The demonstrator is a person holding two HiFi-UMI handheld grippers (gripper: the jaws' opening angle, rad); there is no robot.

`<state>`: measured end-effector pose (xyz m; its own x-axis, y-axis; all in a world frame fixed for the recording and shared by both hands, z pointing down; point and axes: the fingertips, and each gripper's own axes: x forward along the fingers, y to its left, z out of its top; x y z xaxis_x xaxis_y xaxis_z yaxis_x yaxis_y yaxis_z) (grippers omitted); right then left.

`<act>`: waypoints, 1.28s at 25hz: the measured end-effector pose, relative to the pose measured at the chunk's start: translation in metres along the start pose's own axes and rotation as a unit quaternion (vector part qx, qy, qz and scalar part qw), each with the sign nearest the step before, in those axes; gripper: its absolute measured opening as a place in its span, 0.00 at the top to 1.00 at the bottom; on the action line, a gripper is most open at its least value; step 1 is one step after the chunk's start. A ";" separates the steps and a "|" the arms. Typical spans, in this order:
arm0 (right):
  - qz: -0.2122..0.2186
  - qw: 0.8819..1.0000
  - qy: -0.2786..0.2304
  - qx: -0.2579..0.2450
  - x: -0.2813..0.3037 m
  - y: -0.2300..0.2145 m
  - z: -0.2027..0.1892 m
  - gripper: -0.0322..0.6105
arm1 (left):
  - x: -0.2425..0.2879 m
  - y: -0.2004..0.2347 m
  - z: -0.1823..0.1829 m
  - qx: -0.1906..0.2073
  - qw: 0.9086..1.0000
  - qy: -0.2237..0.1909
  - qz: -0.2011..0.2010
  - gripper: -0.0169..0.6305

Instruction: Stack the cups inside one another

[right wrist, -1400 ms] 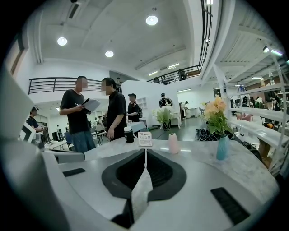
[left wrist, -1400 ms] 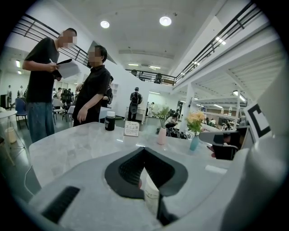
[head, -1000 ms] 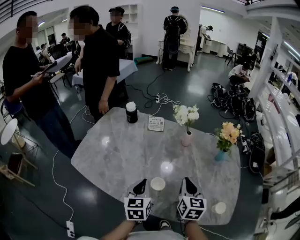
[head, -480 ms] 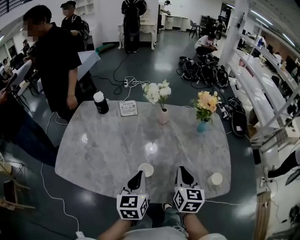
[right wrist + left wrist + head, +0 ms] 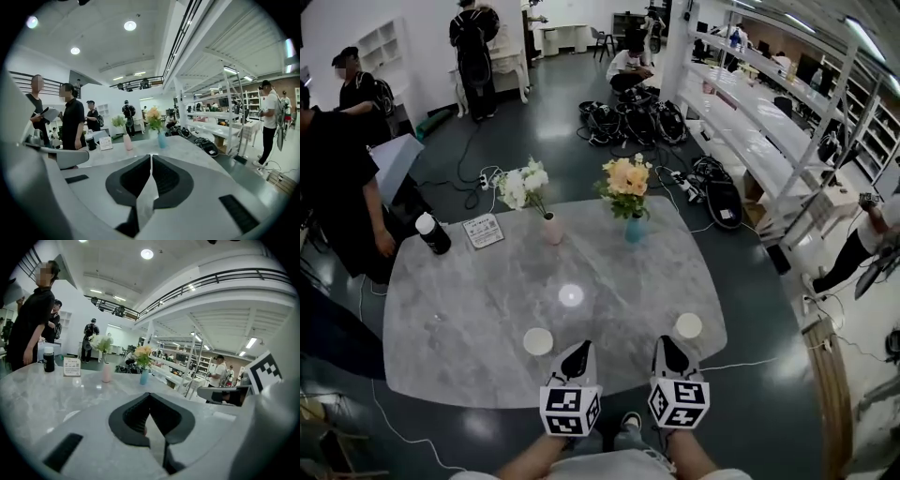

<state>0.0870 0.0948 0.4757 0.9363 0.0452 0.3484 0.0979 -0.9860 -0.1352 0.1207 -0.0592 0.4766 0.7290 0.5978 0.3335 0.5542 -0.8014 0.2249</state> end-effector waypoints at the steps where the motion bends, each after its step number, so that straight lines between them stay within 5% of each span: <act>1: -0.007 1.000 -0.001 0.006 -0.004 -0.011 0.001 0.93 | 0.005 -0.009 -0.001 0.004 1.000 0.005 -0.005 0.98; 12: -0.052 0.998 0.011 0.040 -0.037 -0.088 -0.032 0.92 | 0.037 -0.083 -0.049 0.027 0.997 0.065 -0.040 0.98; 32: -0.078 0.993 0.060 0.066 -0.029 -0.126 -0.095 0.89 | 0.080 -0.095 -0.106 0.027 0.991 0.117 -0.055 0.98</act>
<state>0.0155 0.2022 0.5707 0.8598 0.1687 0.4820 0.2896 -0.9385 -0.1880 0.0839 0.0630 0.5788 0.5528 0.6551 0.5150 0.6510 -0.7253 0.2238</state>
